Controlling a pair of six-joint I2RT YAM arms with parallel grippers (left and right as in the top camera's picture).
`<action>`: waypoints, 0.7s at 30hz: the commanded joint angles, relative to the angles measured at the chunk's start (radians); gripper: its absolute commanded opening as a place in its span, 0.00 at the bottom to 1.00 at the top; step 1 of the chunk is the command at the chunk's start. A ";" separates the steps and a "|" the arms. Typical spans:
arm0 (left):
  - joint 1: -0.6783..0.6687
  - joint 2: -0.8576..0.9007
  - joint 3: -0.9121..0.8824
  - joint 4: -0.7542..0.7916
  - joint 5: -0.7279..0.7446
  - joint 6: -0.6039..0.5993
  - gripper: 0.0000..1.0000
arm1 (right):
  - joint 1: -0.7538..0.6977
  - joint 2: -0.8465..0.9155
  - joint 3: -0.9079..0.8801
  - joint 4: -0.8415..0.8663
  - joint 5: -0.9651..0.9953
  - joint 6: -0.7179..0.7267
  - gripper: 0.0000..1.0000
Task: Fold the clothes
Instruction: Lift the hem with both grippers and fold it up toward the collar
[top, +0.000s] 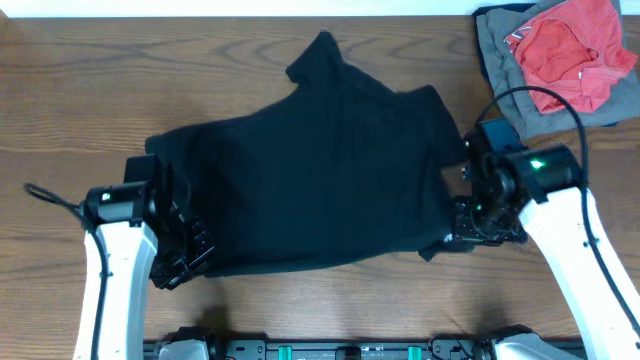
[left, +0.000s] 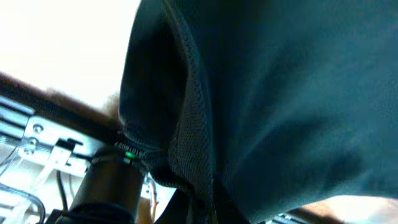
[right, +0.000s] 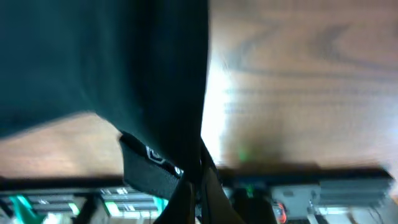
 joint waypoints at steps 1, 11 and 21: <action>-0.004 -0.016 0.017 0.032 0.003 0.017 0.06 | -0.009 0.010 0.010 0.070 -0.003 -0.014 0.01; -0.004 0.034 -0.027 0.210 -0.138 -0.063 0.06 | -0.009 0.248 0.010 0.485 -0.066 -0.101 0.01; -0.003 0.188 -0.029 0.457 -0.225 -0.127 0.06 | -0.007 0.420 0.010 0.828 -0.076 -0.139 0.01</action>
